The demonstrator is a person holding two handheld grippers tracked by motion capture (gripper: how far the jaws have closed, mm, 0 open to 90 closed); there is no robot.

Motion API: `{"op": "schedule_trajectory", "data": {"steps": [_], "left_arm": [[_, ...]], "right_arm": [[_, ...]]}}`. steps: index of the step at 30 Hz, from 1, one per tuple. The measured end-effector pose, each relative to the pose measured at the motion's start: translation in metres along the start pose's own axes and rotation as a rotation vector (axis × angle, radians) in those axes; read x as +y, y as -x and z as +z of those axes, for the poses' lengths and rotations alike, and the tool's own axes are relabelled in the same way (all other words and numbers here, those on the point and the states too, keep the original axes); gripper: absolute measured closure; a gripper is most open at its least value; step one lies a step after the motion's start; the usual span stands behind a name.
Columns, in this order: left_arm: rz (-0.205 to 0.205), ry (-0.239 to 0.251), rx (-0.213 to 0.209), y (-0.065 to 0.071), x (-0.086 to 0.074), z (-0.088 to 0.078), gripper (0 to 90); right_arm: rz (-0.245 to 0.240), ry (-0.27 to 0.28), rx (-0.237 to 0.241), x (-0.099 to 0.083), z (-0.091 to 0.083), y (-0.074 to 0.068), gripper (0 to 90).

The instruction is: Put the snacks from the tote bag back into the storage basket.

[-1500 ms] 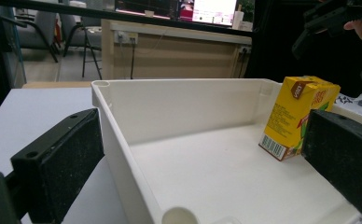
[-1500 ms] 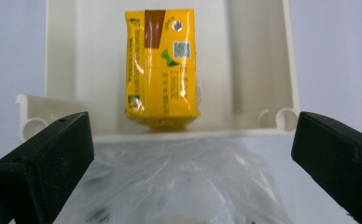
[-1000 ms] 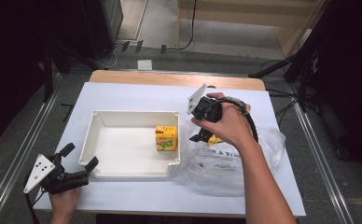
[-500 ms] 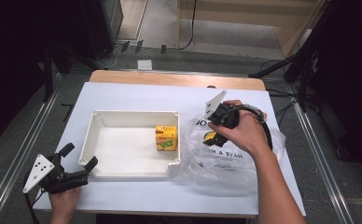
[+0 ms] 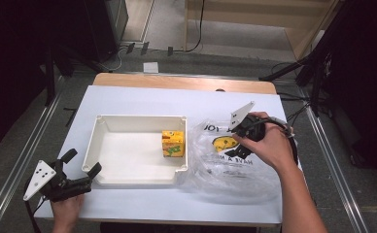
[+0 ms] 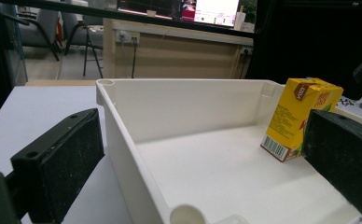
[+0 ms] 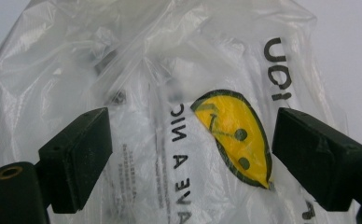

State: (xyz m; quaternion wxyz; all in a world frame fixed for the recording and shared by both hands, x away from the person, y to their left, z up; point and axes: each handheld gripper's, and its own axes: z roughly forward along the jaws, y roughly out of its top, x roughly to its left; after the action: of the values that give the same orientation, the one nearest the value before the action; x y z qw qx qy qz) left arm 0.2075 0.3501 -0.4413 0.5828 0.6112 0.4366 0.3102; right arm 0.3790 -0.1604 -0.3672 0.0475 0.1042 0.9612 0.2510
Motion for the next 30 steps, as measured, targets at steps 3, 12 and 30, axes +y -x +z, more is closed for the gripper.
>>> {"op": "schedule_trajectory", "data": {"steps": [3,12,30], "left_arm": [[0.003,-0.002,-0.001,0.000,0.000,0.000,0.0],[-0.003,-0.001,-0.001,-0.001,0.000,-0.001,0.0],[-0.001,-0.002,0.001,-0.001,0.000,-0.001,0.0]], "right_arm": [[0.013,0.006,-0.009,-0.009,-0.002,-0.001,13.2],[0.046,0.013,-0.015,-0.032,-0.008,-0.003,13.3],[0.112,0.047,-0.038,-0.070,-0.017,-0.011,13.3]]}}
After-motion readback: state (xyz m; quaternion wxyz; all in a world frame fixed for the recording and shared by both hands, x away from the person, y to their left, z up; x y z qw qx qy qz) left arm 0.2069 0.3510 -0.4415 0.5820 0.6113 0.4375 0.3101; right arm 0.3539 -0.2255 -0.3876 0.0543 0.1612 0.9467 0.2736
